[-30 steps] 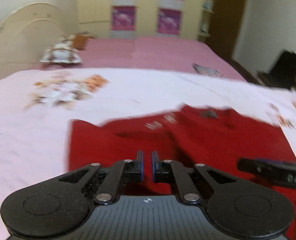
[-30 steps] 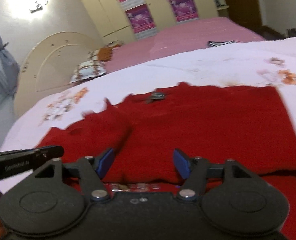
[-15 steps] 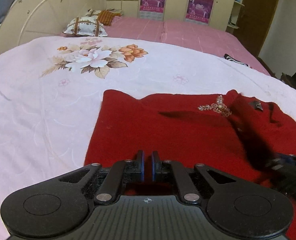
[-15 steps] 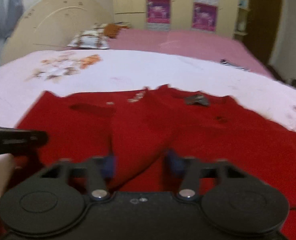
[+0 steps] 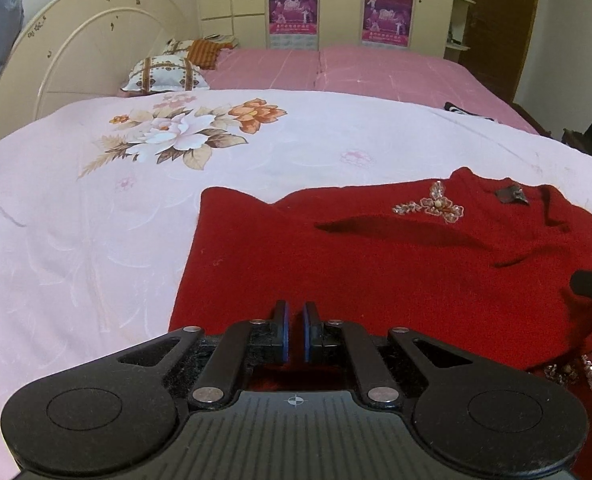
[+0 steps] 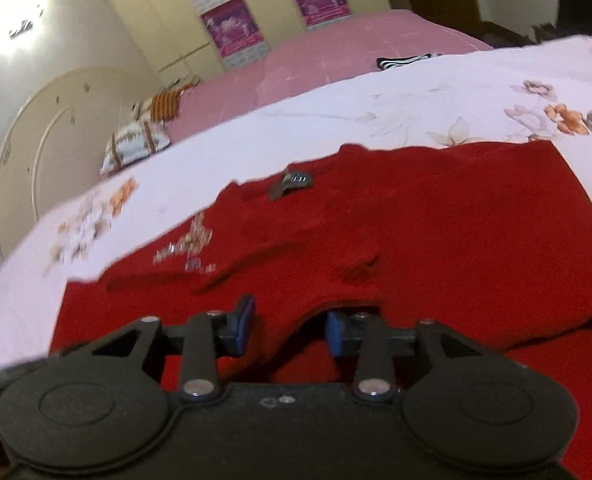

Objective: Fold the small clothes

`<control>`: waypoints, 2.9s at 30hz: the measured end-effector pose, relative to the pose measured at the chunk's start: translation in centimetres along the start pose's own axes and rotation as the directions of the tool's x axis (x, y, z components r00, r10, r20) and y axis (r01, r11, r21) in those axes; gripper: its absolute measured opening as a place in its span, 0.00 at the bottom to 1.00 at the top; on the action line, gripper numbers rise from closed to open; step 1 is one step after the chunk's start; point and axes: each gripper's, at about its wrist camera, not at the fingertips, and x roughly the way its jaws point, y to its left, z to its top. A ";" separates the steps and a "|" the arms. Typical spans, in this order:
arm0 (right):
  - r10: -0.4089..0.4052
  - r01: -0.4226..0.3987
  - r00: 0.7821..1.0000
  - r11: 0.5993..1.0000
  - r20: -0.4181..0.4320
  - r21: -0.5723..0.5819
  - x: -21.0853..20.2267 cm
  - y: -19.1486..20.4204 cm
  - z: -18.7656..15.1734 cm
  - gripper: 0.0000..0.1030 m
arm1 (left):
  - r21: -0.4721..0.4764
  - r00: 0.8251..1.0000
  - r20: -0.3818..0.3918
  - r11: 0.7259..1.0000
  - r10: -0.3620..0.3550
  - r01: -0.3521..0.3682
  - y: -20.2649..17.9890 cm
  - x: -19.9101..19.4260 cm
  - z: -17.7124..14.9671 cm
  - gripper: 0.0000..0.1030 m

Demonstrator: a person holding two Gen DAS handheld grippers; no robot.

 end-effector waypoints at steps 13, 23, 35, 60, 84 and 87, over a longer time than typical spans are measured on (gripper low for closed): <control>-0.025 0.025 1.000 1.000 0.002 0.013 0.0 -0.6 0.7 0.51 | 0.000 1.000 0.002 1.000 0.000 0.000 0.0 0.1 0.0 0.05; 0.031 -0.030 0.999 0.997 -0.022 0.068 -0.4 -1.2 0.1 0.48 | -0.008 1.000 0.001 1.000 -0.008 0.008 0.2 0.3 0.0 0.05; 0.021 -0.023 0.999 0.997 0.030 0.071 0.5 -1.2 0.2 0.06 | -0.003 1.000 0.008 1.000 0.002 -0.002 0.2 -0.1 0.1 0.06; -0.258 0.274 0.955 0.956 0.148 -0.106 -2.7 -8.3 1.1 0.17 | -0.111 0.997 0.050 0.992 -0.055 0.060 2.6 -2.7 -0.3 0.05; -0.273 0.320 0.944 0.895 0.185 -0.312 -0.2 -6.5 2.7 0.22 | -0.079 1.000 0.007 0.997 -0.024 0.024 -1.4 4.9 4.6 0.05; -0.288 0.347 0.924 0.908 0.251 -0.234 -2.9 -7.6 3.0 0.29 | -0.074 0.999 0.023 0.997 -0.033 0.035 -1.1 3.1 3.9 0.05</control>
